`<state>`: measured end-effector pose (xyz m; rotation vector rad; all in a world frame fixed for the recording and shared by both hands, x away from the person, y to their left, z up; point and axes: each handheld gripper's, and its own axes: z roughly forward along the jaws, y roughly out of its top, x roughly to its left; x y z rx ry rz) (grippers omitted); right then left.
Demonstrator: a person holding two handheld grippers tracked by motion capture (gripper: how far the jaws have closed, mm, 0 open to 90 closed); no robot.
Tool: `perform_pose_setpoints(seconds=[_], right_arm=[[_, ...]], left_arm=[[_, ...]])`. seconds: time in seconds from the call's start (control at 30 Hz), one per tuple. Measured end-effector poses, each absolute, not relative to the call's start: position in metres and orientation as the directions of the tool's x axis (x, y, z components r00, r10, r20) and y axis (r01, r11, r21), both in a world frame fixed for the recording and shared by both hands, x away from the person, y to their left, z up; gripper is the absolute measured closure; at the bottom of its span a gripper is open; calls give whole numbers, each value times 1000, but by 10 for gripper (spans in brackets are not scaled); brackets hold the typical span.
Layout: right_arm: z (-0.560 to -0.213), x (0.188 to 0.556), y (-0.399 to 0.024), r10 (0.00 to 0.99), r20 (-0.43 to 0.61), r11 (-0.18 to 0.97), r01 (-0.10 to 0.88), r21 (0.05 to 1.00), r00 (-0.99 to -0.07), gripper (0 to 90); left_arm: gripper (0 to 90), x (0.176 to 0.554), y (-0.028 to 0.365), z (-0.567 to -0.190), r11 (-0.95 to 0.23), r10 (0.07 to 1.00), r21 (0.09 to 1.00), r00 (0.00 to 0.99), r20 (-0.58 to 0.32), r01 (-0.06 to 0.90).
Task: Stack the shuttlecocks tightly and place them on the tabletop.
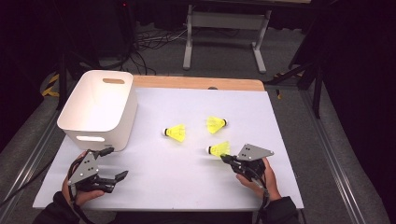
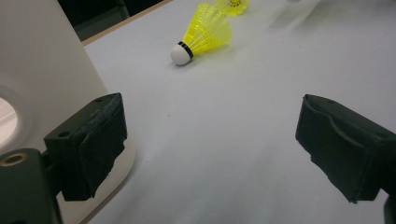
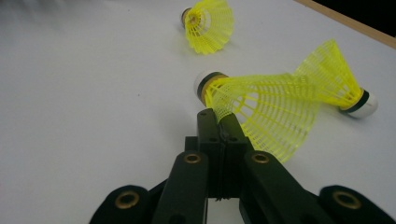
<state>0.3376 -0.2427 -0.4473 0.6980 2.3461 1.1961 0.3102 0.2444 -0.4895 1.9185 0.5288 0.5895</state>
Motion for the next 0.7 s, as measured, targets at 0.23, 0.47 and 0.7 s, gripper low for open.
perform_pose_setpoints(seconds=[0.23,0.47,0.7], right_arm=[[-439,357,-223,580,-150,506,210,837,-800,900],[-438,379,-203,567,-142,504,205,839,-811,900],[-441,397,-191,567,-109,486,224,844,-817,900]], left_arm=[[96,310,245,-489,-386,595,918,786,168,96],[96,310,246,-489,-382,593,919,788,166,94],[96,311,246,-489,-377,590,921,791,161,94]])
